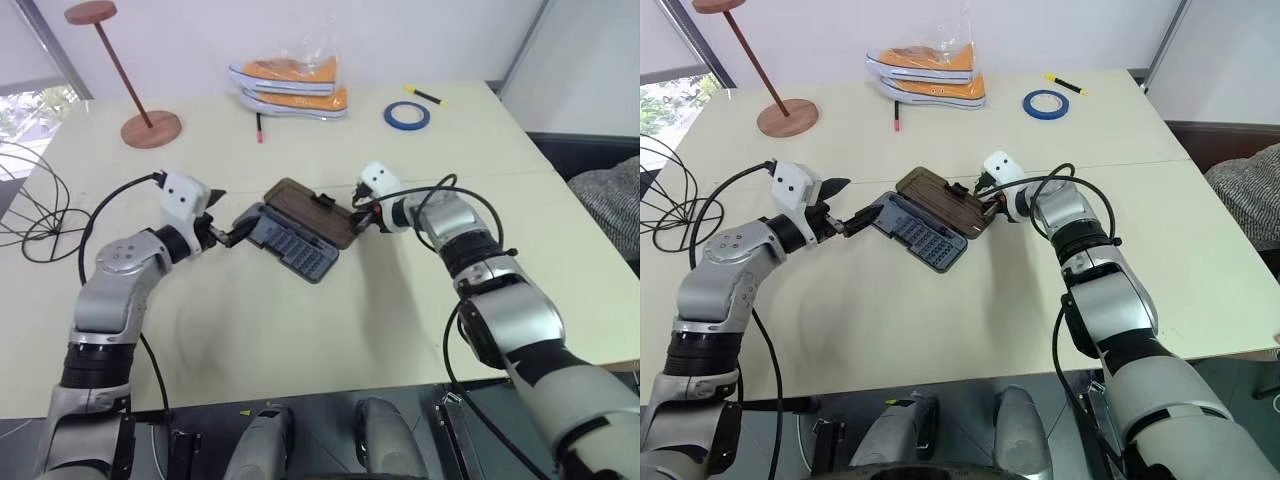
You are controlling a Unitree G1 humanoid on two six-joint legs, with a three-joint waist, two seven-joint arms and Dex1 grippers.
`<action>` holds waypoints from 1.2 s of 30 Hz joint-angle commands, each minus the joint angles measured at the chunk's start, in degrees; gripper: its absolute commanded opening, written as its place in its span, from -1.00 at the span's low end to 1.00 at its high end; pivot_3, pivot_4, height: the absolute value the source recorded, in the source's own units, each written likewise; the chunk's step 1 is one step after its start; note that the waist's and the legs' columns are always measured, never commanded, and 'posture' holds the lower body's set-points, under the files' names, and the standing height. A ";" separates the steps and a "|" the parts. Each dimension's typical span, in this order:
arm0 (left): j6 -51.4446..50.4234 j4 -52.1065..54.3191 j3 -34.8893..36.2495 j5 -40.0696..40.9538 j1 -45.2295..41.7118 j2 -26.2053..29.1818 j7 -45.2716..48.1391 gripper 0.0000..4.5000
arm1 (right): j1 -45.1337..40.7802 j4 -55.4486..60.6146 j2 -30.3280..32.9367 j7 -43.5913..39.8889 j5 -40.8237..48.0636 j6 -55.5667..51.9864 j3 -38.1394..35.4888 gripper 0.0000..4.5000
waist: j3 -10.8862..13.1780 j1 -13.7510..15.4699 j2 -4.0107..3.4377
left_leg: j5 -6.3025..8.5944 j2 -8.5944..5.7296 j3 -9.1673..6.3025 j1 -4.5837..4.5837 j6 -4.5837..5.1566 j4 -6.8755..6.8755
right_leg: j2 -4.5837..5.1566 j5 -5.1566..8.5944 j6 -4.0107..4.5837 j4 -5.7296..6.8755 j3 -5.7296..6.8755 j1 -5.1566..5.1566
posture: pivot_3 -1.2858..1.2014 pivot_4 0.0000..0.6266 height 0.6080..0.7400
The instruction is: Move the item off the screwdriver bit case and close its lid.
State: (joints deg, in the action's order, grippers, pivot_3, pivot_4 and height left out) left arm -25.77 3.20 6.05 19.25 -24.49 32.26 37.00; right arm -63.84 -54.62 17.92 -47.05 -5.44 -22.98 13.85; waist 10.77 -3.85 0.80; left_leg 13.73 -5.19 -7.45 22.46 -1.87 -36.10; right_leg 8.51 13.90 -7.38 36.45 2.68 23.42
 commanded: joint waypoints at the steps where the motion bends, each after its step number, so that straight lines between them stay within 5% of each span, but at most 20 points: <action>1: 0.81 0.72 2.12 0.37 -1.89 1.08 -0.13 1.00 | 2.33 6.34 1.41 -4.53 -2.51 6.96 3.59 -1.00 | 0.00 0.03 0.00 | 0.00 0.00 0.00 0.01 0.00 0.01 | 0.00 0.00 0.00 -0.01 0.00 0.01 | 0.03 -0.52 1.00; 13: -0.89 -0.97 2.19 2.28 -3.58 1.67 2.83 1.00 | 6.33 22.63 8.24 -14.35 -5.61 33.34 8.65 -1.00 | 0.02 0.12 0.00 | -0.06 -0.01 0.02 0.07 -0.11 0.00 | 0.03 0.00 -0.01 -0.07 0.00 0.03 | 0.03 -0.52 1.00; 36: -0.79 -0.03 2.79 2.53 -3.39 0.67 1.57 1.00 | 7.50 24.23 5.95 -14.07 -8.60 41.76 10.76 -1.00 | 0.02 0.34 0.00 | -0.07 0.00 0.02 0.06 -0.12 0.00 | 0.03 0.00 -0.01 -0.07 -0.01 0.03 | 0.03 -0.52 1.00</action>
State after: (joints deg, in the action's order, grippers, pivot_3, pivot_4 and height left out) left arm -27.23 1.05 7.58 21.28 -27.63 32.88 38.79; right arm -55.79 -30.82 24.49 -61.25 -14.03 17.76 24.45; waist 10.80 -3.51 0.79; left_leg 13.67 -5.20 -7.43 22.52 -1.99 -36.11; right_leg 8.53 13.90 -7.39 36.37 2.67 23.45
